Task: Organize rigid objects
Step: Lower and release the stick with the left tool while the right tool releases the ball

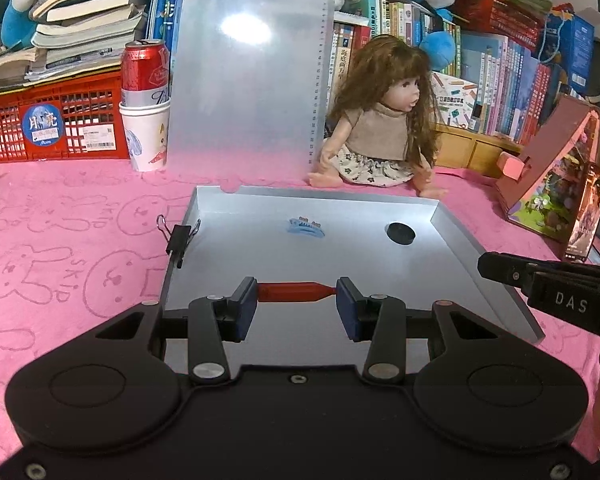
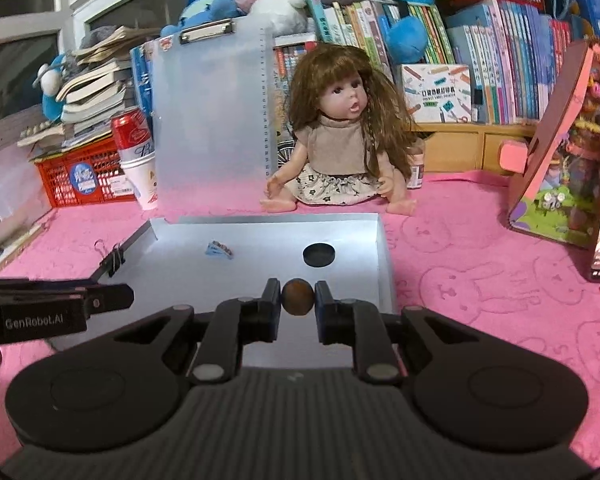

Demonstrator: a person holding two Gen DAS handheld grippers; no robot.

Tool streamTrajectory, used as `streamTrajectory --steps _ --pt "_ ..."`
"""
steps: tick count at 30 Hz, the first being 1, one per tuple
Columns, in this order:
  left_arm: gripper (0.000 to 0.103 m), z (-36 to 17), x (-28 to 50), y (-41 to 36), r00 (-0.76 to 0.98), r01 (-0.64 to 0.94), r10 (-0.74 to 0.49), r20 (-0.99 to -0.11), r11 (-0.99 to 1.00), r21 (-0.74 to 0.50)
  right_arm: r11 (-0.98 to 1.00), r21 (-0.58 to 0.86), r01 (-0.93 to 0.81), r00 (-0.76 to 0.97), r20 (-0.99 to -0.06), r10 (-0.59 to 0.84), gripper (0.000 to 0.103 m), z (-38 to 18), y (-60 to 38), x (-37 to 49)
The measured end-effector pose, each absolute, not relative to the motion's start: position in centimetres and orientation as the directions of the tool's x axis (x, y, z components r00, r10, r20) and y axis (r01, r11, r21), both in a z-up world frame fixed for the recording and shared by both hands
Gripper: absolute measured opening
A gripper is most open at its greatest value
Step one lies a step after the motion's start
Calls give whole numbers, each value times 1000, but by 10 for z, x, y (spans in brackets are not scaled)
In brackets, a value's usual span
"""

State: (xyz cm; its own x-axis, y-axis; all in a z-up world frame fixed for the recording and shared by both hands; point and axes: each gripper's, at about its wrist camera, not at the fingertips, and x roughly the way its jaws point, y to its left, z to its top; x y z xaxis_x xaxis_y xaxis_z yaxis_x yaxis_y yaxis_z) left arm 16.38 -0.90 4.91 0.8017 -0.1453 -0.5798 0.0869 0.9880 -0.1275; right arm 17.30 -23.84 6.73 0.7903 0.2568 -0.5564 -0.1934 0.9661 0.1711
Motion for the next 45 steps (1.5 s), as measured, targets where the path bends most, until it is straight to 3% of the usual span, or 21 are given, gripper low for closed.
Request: streamTrajectory --steps 17,45 --pt "41 39 253 -14 684 77 -230 -692 966 -245 940 325 -102 653 -691 309 22 52 -246 258" --pt "41 11 288 -37 703 72 -145 -696 989 -133 976 189 -105 625 -751 213 22 23 -226 293"
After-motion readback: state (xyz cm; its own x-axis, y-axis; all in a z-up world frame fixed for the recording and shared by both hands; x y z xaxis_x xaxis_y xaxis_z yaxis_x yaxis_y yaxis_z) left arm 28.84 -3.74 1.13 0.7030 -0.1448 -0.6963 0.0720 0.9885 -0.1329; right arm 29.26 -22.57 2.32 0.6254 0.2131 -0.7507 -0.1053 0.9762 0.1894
